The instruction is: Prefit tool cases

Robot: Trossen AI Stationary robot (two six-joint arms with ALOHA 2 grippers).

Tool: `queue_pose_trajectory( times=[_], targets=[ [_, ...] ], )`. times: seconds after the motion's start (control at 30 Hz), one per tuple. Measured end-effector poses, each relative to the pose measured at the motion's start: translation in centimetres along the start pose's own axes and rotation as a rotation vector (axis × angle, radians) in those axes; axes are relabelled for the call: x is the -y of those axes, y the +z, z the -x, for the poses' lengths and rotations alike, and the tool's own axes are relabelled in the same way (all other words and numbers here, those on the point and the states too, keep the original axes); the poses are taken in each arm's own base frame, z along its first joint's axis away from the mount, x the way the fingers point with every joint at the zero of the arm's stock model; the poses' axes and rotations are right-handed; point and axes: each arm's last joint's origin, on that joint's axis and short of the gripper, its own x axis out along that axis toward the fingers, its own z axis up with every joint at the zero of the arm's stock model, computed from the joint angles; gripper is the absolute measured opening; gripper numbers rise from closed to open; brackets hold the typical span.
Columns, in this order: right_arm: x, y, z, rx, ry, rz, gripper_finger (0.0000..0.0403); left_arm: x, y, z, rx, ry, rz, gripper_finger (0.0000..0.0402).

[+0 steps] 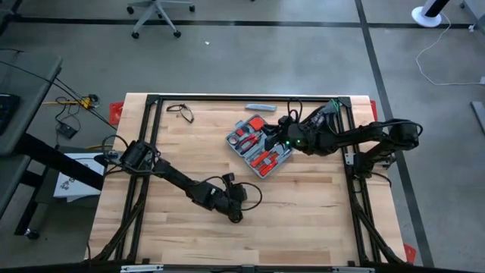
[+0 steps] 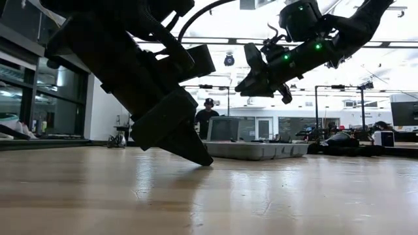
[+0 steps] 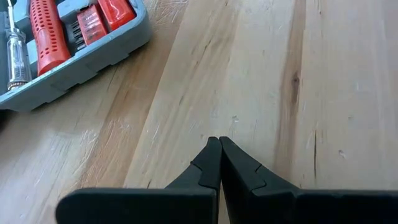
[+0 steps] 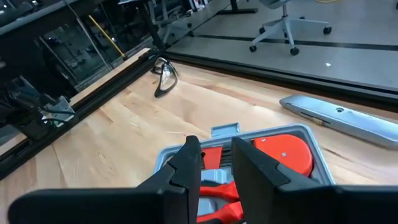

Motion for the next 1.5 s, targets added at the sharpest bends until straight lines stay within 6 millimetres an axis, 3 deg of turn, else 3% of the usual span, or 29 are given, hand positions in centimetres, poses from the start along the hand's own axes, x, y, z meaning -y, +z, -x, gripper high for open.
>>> queue_pose_trajectory(
  times=[0.2, 0.37, 0.5, 0.6, 0.7, 0.8, 0.93, 1.27, 1.5],
  targets=[
    [0.8, -1.3, 0.1, -0.136, -0.068, 0.073, 0.0082, 0.0, 1.0, -0.3, 0.146, 0.082, -0.012, 0.0],
    [3.0, -3.9, 1.2, -0.385, -0.31, 0.136, 0.0069, -3.3, 5.6, -2.0, 0.392, 0.066, 0.063, 0.0],
    [3.5, -4.5, 1.7, -0.468, -0.346, 0.172, 0.0017, -7.0, 6.0, -4.8, 0.338, 0.138, 0.123, 0.0],
    [3.8, -4.8, 2.0, -0.524, -0.349, 0.192, 0.0009, -9.3, 6.4, -6.4, 0.331, 0.107, 0.191, 0.0],
    [4.1, -5.2, 2.2, -0.579, -0.375, 0.197, 0.0008, -10.2, 5.2, -7.9, 0.248, 0.044, 0.237, 0.0],
    [4.1, -6.2, 2.8, -0.617, -0.344, 0.185, 0.0002, -10.3, 4.5, -8.2, 0.158, -0.023, 0.233, 0.0],
    [2.8, -7.8, 3.9, -0.649, -0.241, 0.144, 0.0001, -8.7, 3.9, -6.6, 0.046, -0.052, 0.131, 0.0],
    [-3.5, -11.1, 7.7, -0.647, 0.109, 0.031, 0.0, -5.5, 2.8, -0.1, -0.164, -0.096, -0.157, 0.0],
    [-5.9, -12.3, 10.5, -0.474, 0.143, 0.032, 0.0, -5.4, 1.5, 3.7, -0.219, 0.161, -0.251, 0.0]
  ],
)
